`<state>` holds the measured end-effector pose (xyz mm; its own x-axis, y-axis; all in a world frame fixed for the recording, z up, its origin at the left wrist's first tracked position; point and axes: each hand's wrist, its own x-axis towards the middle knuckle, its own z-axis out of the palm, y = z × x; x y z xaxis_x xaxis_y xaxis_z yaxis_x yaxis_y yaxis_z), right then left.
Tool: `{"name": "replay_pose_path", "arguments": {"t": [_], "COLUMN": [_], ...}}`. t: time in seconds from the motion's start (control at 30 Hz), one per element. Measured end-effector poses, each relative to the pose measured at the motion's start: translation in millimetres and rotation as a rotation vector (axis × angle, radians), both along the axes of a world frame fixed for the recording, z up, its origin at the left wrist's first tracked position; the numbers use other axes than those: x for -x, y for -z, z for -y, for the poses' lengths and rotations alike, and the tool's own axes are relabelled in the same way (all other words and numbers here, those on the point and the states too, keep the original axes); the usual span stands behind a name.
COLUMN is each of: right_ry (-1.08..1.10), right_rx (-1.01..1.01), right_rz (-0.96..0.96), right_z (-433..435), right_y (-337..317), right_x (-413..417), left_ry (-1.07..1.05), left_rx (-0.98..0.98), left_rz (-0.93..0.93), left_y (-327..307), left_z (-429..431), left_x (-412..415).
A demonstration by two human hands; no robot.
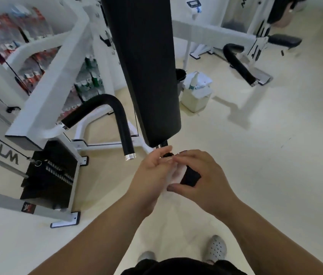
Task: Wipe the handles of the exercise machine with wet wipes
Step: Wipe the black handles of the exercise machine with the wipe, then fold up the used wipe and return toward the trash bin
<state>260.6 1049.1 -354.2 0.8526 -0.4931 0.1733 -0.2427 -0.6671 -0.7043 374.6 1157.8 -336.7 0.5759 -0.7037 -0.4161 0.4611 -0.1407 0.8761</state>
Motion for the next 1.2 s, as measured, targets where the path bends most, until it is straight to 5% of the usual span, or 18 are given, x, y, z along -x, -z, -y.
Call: {"name": "replay_pose_path", "arguments": {"t": [0.2,0.47,0.63,1.0,1.2], "right_ry": [0.211,0.356,0.316,0.295,0.435], "right_rx": [0.143,-0.068,-0.215,-0.231,-0.192], "right_rz": [0.125,0.219,0.250,0.183,0.232], "right_z": [93,269,356,528,665], "right_y": [8,-3,-15,-13,-13], "right_x": [72,220,275,265,218], "left_ry": [0.093,0.221,0.299,0.197,0.369], "left_rx": [0.116,-0.042,-0.025,0.014,0.048], "left_rz": [-0.315,0.050,0.006,-0.093,-0.016], "left_y": [-9,-9,-12,4,-7], "left_z": [106,279,366,563,697], "left_x": [60,179,239,230,191]}}
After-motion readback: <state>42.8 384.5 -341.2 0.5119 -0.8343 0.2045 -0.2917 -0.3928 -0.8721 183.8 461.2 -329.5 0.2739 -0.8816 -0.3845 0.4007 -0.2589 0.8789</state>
